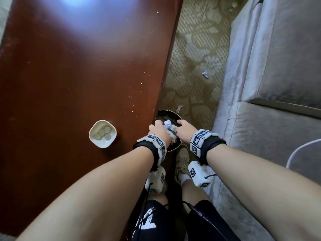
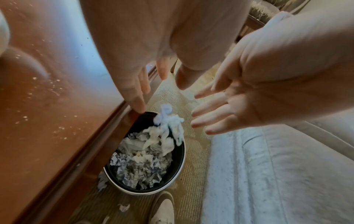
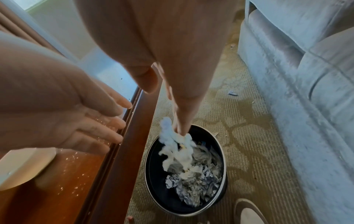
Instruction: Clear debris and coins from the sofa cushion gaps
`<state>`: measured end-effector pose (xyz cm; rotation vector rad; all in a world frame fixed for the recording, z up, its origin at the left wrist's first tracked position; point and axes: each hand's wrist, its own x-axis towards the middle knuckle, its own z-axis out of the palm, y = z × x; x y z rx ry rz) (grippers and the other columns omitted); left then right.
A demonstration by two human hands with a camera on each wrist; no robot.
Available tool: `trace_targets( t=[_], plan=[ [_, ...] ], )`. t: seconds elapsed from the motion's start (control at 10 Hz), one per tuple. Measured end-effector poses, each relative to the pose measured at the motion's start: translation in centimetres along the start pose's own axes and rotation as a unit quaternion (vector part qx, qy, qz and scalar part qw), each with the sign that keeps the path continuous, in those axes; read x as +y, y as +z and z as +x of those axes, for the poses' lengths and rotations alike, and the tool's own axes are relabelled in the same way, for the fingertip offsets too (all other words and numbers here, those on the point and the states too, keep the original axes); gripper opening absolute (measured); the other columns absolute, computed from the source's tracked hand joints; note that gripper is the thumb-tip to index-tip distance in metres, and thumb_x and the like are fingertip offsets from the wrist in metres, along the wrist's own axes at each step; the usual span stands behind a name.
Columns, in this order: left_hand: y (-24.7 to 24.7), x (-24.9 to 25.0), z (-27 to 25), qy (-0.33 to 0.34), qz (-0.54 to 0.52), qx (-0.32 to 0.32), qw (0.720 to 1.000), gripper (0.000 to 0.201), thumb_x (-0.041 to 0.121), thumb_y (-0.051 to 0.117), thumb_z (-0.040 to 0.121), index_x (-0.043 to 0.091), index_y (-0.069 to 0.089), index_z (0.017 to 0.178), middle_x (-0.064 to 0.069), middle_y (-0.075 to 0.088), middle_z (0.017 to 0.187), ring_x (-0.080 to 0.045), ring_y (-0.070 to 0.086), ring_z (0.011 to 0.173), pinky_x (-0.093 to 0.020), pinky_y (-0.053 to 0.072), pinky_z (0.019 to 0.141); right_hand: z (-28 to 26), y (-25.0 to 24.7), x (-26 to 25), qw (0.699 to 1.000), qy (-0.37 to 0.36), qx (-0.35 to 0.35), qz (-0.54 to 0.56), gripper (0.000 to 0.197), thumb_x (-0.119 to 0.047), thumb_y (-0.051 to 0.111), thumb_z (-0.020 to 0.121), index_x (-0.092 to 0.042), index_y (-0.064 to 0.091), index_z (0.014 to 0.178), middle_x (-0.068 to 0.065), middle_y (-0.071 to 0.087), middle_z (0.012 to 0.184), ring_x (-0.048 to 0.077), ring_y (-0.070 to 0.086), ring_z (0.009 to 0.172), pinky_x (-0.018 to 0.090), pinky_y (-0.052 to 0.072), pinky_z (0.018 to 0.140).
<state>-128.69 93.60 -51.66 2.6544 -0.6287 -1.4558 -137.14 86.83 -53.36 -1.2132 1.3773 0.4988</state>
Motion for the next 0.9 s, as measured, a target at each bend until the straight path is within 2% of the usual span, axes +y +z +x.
trace_targets(
  t=[0.1, 0.2, 0.3, 0.4, 0.5, 0.6, 0.7, 0.8, 0.9],
  plan=[
    [-0.8, -0.5, 0.2, 0.000, 0.014, 0.012, 1.000, 0.041, 0.013, 0.051, 0.089, 0.018, 0.042, 0.128, -0.013, 0.042, 0.130, -0.036, 0.052, 0.115, -0.044, 0.044, 0.097, 1.0, 0.5, 0.9, 1.000, -0.028, -0.002, -0.002, 0.062, -0.016, 0.046, 0.080, -0.023, 0.041, 0.142, 0.002, 0.059, 0.126, 0.029, 0.057, 0.118, 0.042, 0.048, 0.100],
    [-1.8, -1.3, 0.5, 0.013, 0.016, 0.015, 1.000, 0.032, 0.010, 0.050, 0.089, 0.020, 0.050, 0.119, -0.009, 0.054, 0.120, -0.032, 0.059, 0.105, -0.040, 0.050, 0.090, -1.2, 0.0, -0.5, 0.997, -0.034, 0.072, 0.010, 0.027, -0.017, 0.053, 0.086, -0.022, 0.072, 0.105, -0.006, 0.075, 0.088, 0.015, 0.068, 0.090, 0.032, 0.055, 0.085],
    [-3.0, -1.6, 0.3, 0.056, 0.029, 0.027, 0.998, 0.016, 0.021, 0.049, 0.091, 0.020, 0.061, 0.102, -0.005, 0.067, 0.105, -0.028, 0.064, 0.092, -0.034, 0.054, 0.079, -2.4, -0.3, -1.5, 0.991, -0.056, 0.120, -0.011, 0.036, -0.035, 0.050, 0.089, -0.019, 0.073, 0.066, -0.005, 0.070, 0.058, 0.011, 0.065, 0.066, 0.024, 0.049, 0.063],
    [-4.3, -1.2, -0.7, 0.084, 0.068, 0.033, 0.994, 0.021, 0.018, 0.045, 0.090, 0.021, 0.061, 0.103, -0.003, 0.063, 0.107, -0.030, 0.063, 0.091, -0.035, 0.053, 0.078, -3.2, 0.0, -2.8, 0.987, -0.095, 0.128, -0.003, 0.020, -0.016, 0.055, 0.086, -0.021, 0.073, 0.093, -0.005, 0.073, 0.085, 0.010, 0.069, 0.062, 0.024, 0.055, 0.064],
    [-5.8, -0.8, -1.9, 0.106, 0.071, 0.051, 0.991, 0.021, 0.012, 0.047, 0.090, 0.021, 0.057, 0.106, -0.006, 0.051, 0.115, -0.031, 0.058, 0.088, -0.036, 0.050, 0.077, -4.8, -0.2, -4.5, 0.984, -0.114, 0.133, -0.034, 0.020, -0.023, 0.054, 0.085, -0.021, 0.074, 0.082, -0.005, 0.073, 0.069, 0.010, 0.068, 0.053, 0.024, 0.057, 0.064],
    [-8.1, 0.2, -3.4, 0.126, 0.095, 0.068, 0.985, 0.018, 0.020, 0.042, 0.093, 0.019, 0.056, 0.104, -0.009, 0.064, 0.103, -0.034, 0.060, 0.087, -0.037, 0.049, 0.074, -7.0, -1.2, -6.6, 0.972, -0.152, 0.135, -0.120, 0.017, -0.026, 0.055, 0.081, -0.025, 0.072, 0.082, -0.016, 0.071, 0.080, 0.006, 0.066, 0.076, 0.024, 0.054, 0.077],
    [-11.6, 2.4, -6.6, 0.169, 0.135, 0.072, 0.974, 0.019, 0.017, 0.045, 0.090, 0.019, 0.054, 0.106, -0.008, 0.058, 0.107, -0.031, 0.056, 0.080, -0.036, 0.047, 0.070, -10.7, -2.8, -9.0, 0.957, -0.174, 0.137, -0.190, 0.032, -0.040, 0.051, 0.085, -0.022, 0.059, 0.059, -0.005, 0.059, 0.063, 0.019, 0.057, 0.066, 0.028, 0.046, 0.061],
    [-15.2, 4.7, -9.9, 0.185, 0.141, 0.067, 0.970, 0.020, 0.017, 0.049, 0.088, 0.016, 0.055, 0.107, -0.009, 0.047, 0.114, -0.035, 0.060, 0.091, -0.041, 0.052, 0.080, -15.1, -4.9, -11.7, 0.941, -0.200, 0.125, -0.241, 0.022, -0.030, 0.048, 0.085, -0.025, 0.067, 0.076, -0.005, 0.064, 0.078, 0.021, 0.061, 0.081, 0.029, 0.048, 0.070],
    [-20.1, 8.1, -14.5, 0.222, 0.136, 0.095, 0.961, 0.016, 0.023, 0.044, 0.090, 0.017, 0.055, 0.100, -0.011, 0.063, 0.106, -0.034, 0.062, 0.090, -0.038, 0.050, 0.077, -20.9, -8.4, -15.3, 0.934, -0.218, 0.152, -0.237, 0.028, -0.033, 0.048, 0.088, -0.018, 0.068, 0.076, 0.005, 0.071, 0.085, 0.025, 0.065, 0.083, 0.027, 0.045, 0.066]
  ],
)
